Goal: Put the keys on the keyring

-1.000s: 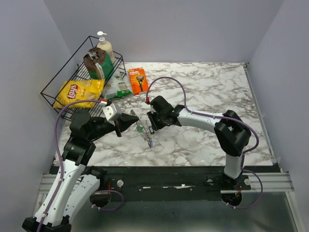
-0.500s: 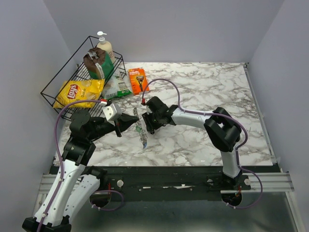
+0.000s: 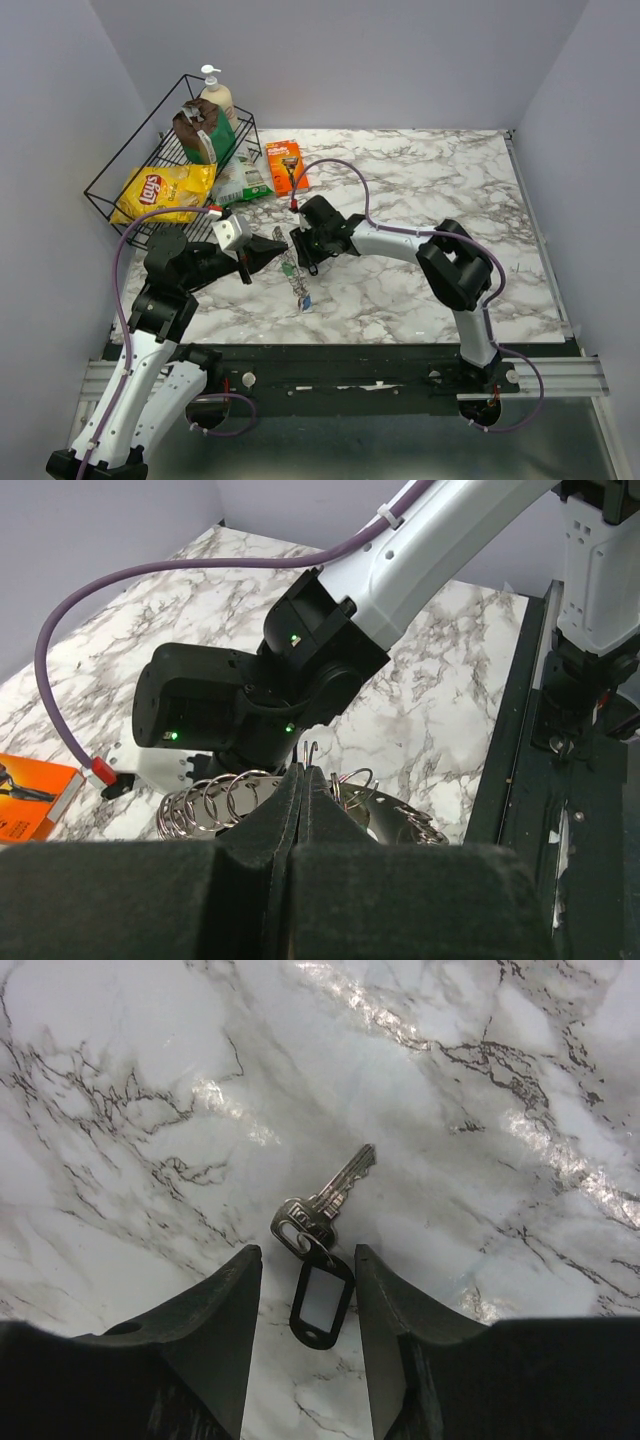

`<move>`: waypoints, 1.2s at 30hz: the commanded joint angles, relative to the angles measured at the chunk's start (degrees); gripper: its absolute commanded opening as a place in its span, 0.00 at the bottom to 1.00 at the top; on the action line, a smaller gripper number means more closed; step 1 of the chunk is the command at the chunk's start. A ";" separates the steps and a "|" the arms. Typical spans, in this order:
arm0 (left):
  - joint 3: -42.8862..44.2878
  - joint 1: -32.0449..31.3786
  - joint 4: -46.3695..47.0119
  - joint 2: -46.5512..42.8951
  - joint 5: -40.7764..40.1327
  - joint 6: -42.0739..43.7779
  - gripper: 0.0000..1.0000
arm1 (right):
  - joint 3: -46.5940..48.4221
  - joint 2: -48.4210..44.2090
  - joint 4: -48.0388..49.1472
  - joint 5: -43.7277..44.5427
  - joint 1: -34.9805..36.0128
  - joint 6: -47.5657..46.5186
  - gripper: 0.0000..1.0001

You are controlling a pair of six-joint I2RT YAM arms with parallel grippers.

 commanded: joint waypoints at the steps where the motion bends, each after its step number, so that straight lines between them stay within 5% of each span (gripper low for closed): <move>1: -0.18 0.31 2.53 -0.97 1.40 0.38 0.00 | 1.56 2.52 0.72 0.51 -0.52 0.59 0.51; 8: -0.18 0.31 2.36 -0.88 1.31 0.82 0.00 | 1.48 3.41 1.60 -0.19 -0.61 0.59 0.40; 15: -0.18 0.31 2.10 -0.97 1.05 1.87 0.00 | 0.86 2.88 1.77 -0.72 -0.70 0.33 0.01; 36: -0.09 0.40 2.36 -0.35 2.10 1.70 0.00 | -10.21 -14.17 2.92 2.00 -3.24 -1.69 0.01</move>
